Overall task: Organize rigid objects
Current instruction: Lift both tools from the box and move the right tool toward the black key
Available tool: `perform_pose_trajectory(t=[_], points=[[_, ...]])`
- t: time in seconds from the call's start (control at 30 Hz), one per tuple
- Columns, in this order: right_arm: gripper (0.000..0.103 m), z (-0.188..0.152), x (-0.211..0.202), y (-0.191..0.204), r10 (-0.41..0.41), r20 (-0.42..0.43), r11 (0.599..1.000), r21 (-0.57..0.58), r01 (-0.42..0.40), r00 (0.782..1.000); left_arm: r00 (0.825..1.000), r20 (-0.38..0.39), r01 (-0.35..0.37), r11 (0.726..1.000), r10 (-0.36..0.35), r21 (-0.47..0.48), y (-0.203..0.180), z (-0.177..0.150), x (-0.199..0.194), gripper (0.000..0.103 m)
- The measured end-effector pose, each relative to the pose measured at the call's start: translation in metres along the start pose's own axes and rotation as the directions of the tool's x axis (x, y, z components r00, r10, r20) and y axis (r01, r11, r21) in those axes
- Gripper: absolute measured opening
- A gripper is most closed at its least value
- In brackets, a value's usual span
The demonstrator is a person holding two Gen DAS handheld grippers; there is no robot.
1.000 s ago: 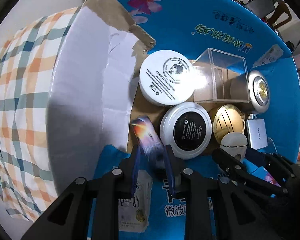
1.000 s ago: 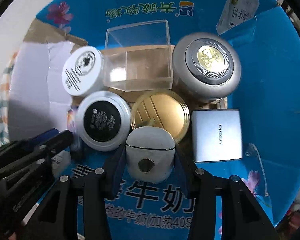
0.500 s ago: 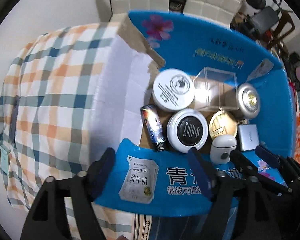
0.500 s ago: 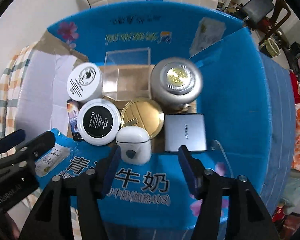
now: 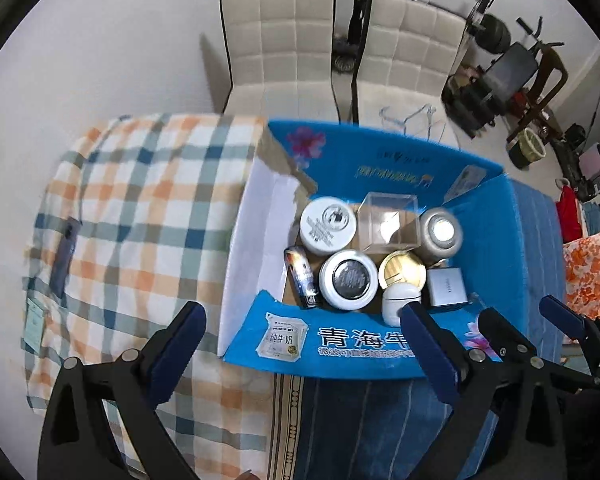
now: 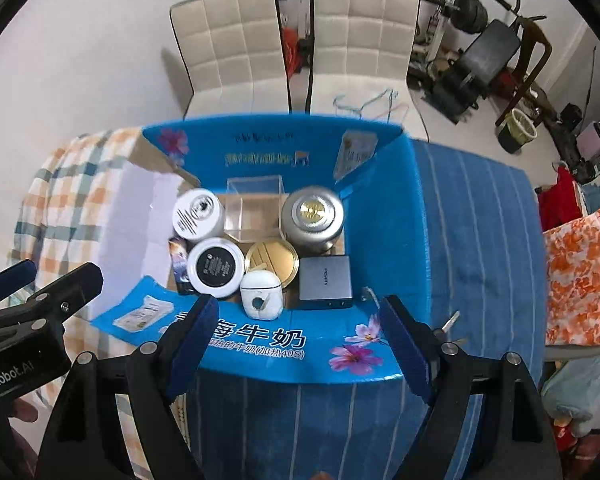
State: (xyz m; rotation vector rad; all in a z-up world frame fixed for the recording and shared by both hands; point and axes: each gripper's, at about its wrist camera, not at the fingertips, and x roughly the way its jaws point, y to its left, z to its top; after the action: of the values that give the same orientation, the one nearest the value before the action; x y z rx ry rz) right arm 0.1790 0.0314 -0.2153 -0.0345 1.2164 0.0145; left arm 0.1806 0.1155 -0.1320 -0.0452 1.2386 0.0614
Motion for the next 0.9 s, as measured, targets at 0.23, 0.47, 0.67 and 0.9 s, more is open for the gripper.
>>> perform_pose_trajectory(t=[0.23,0.47,0.67,0.9], points=[[0.085,-0.004,-0.060,-0.012,0.021,0.062,1.000,0.012,-0.022,0.998,0.997,0.081,0.002,0.999,-0.005,0.033,-0.008,-0.004,-0.047,0.100],[0.085,-0.010,-0.088,-0.031,0.041,0.090,0.998,0.044,-0.045,0.995,0.993,0.113,0.033,0.998,-0.039,0.060,-0.020,-0.007,-0.068,0.100],[0.085,-0.031,-0.065,-0.100,0.014,0.048,0.965,0.261,-0.026,0.999,0.995,0.070,0.068,0.994,-0.074,0.089,-0.042,-0.016,-0.051,0.100],[0.085,-0.076,0.012,-0.209,-0.007,-0.101,0.800,0.596,0.066,0.995,0.997,0.016,0.069,0.988,-0.072,0.140,-0.083,-0.025,-0.007,0.100]])
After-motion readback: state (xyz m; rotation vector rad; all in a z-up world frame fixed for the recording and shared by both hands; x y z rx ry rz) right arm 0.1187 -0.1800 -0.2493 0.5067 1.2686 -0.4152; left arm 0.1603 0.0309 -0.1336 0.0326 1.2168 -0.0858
